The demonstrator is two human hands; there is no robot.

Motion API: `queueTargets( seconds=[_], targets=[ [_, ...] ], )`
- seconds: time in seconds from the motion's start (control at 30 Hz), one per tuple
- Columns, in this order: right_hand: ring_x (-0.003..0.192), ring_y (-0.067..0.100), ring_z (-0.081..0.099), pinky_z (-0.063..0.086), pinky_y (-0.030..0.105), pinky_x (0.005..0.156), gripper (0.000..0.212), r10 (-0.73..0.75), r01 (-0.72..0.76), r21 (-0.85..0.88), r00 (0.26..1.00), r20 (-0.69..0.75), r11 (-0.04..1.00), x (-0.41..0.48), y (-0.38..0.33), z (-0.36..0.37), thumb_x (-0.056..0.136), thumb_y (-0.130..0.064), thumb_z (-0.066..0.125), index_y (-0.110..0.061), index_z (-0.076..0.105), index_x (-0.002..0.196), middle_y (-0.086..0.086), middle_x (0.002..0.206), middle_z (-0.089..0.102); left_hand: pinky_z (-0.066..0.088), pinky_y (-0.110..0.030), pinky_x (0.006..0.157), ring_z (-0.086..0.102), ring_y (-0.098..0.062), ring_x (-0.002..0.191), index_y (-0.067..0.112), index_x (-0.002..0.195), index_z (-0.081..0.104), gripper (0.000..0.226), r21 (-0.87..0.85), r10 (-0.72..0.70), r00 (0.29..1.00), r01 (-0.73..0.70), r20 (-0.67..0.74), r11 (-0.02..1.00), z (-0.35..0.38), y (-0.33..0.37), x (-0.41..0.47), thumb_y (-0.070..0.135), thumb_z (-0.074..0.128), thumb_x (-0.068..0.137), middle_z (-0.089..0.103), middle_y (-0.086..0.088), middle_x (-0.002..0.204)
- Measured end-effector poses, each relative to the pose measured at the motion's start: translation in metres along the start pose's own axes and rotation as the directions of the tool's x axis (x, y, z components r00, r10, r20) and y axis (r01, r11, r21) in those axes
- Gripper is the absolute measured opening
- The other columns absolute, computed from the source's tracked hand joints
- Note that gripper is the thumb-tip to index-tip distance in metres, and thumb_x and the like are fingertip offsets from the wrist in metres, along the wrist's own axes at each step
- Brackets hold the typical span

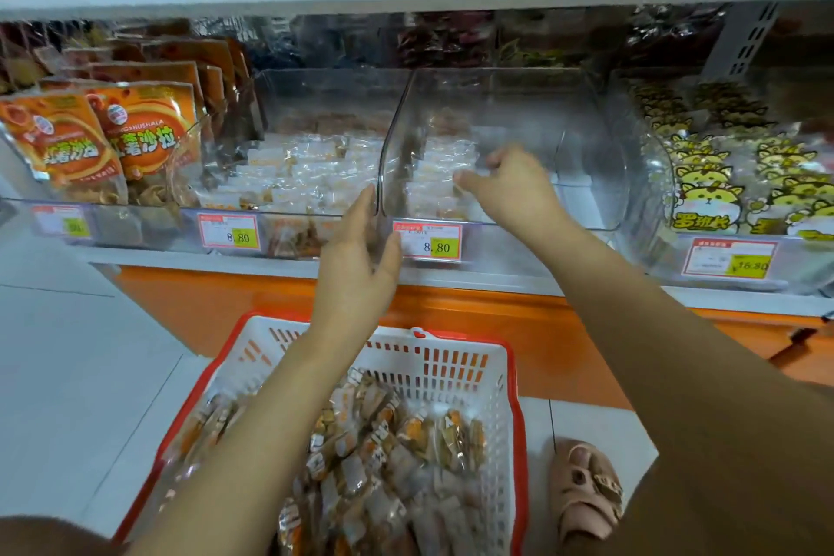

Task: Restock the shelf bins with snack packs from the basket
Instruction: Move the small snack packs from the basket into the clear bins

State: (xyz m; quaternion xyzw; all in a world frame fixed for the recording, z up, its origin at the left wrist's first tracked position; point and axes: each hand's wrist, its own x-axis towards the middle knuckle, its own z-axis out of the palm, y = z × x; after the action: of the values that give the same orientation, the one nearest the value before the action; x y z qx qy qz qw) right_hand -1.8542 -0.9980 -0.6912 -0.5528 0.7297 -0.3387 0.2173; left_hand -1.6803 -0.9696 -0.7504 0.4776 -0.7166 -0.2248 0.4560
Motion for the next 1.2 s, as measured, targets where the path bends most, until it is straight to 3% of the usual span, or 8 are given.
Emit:
queueTargets(
  seconds=[0.1, 0.27, 0.37, 0.5, 0.73, 0.87, 1.07, 1.2],
  targets=[
    [0.063, 0.013, 0.047, 0.042, 0.03, 0.062, 0.022, -0.205, 0.216, 0.034, 0.956, -0.209, 0.976, -0.027, 0.009, -0.001, 0.089, -0.027, 0.062, -0.01, 0.057, 0.077, -0.001, 0.067, 0.052, 0.043, -0.013, 0.092, 0.052, 0.004, 0.111, 0.018, 0.131, 0.05, 0.035, -0.041, -0.019, 0.997, 0.015, -0.08, 0.999, 0.007, -0.018, -0.03, 0.018, 0.052, 0.096, 0.055, 0.015, 0.121],
    [0.052, 0.013, 0.041, 0.035, 0.025, 0.049, 0.039, -0.05, 0.083, -0.212, 0.986, 0.156, 0.974, -0.072, 0.058, 0.031, 0.09, -0.029, 0.059, -0.014, 0.042, 0.058, -0.001, 0.055, 0.041, 0.039, -0.017, 0.057, 0.058, -0.014, 0.065, 0.013, 0.079, 0.061, 0.018, 0.176, -0.228, 0.953, 0.194, 0.201, 0.965, 0.022, -0.058, -0.071, 0.019, 0.054, 0.095, 0.062, 0.0, 0.07],
    [0.049, 0.008, 0.042, 0.03, 0.019, 0.044, 0.036, 0.217, -0.065, -0.423, 0.921, 0.323, 0.904, -0.09, 0.11, 0.058, 0.093, -0.03, 0.057, -0.015, 0.046, 0.062, -0.002, 0.059, 0.047, 0.036, -0.025, 0.055, 0.054, -0.013, 0.057, 0.009, 0.074, 0.061, 0.023, 0.361, -0.389, 0.828, 0.247, 0.404, 0.899, 0.039, -0.085, -0.096, 0.02, 0.055, 0.093, 0.059, -0.002, 0.063],
    [0.072, 0.014, 0.062, 0.048, 0.02, 0.056, 0.013, 0.345, -0.035, -0.582, 0.834, 0.431, 0.812, -0.109, 0.154, 0.084, 0.094, -0.019, 0.05, -0.012, 0.06, 0.091, 0.001, 0.086, 0.064, 0.045, -0.023, 0.073, 0.064, -0.016, 0.086, 0.011, 0.09, 0.069, 0.009, 0.399, -0.465, 0.568, 0.245, 0.679, 0.883, 0.067, -0.108, -0.137, 0.019, 0.063, 0.089, 0.068, -0.002, 0.091],
    [0.053, 0.009, 0.034, 0.028, 0.018, 0.044, 0.034, 0.381, -0.007, -0.656, 0.819, 0.43, 0.754, -0.114, 0.162, 0.094, 0.09, -0.001, 0.042, -0.013, 0.033, 0.06, 0.0, 0.065, 0.036, 0.048, -0.037, 0.079, 0.059, -0.032, 0.101, 0.003, 0.113, 0.054, 0.037, 0.565, -0.568, 0.187, 0.078, 0.801, 0.822, 0.098, -0.128, -0.189, 0.034, 0.056, 0.093, 0.061, -0.017, 0.111],
    [0.053, 0.009, 0.034, 0.028, 0.018, 0.045, 0.034, 0.359, 0.039, -0.667, 0.819, 0.448, 0.744, -0.115, 0.163, 0.094, 0.091, 0.0, 0.042, -0.012, 0.032, 0.06, 0.0, 0.065, 0.036, 0.047, -0.036, 0.083, 0.057, -0.029, 0.109, 0.006, 0.124, 0.047, 0.046, 0.585, -0.597, 0.163, 0.12, 0.786, 0.802, 0.101, -0.123, -0.185, 0.036, 0.059, 0.092, 0.059, -0.015, 0.119],
    [0.058, 0.009, 0.043, 0.035, 0.017, 0.049, 0.02, 0.382, 0.087, -0.674, 0.768, 0.514, 0.733, -0.11, 0.157, 0.09, 0.093, -0.008, 0.046, -0.009, 0.048, 0.073, 0.0, 0.071, 0.045, 0.031, -0.022, 0.056, 0.05, -0.016, 0.065, 0.01, 0.076, 0.057, 0.033, 0.557, -0.593, 0.177, 0.216, 0.786, 0.802, 0.096, -0.118, -0.175, 0.041, 0.065, 0.087, 0.047, -0.003, 0.068],
    [0.096, 0.018, 0.062, 0.049, 0.022, 0.073, 0.034, 0.325, 0.152, -0.615, 0.739, 0.591, 0.773, -0.104, 0.138, 0.074, 0.092, -0.025, 0.059, -0.01, 0.056, 0.123, 0.005, 0.116, 0.063, 0.046, -0.025, 0.064, 0.062, -0.032, 0.09, 0.001, 0.117, 0.061, 0.05, 0.444, -0.574, 0.322, 0.396, 0.753, 0.804, 0.079, -0.111, -0.148, 0.044, 0.057, 0.092, 0.061, -0.015, 0.09]
  ],
)
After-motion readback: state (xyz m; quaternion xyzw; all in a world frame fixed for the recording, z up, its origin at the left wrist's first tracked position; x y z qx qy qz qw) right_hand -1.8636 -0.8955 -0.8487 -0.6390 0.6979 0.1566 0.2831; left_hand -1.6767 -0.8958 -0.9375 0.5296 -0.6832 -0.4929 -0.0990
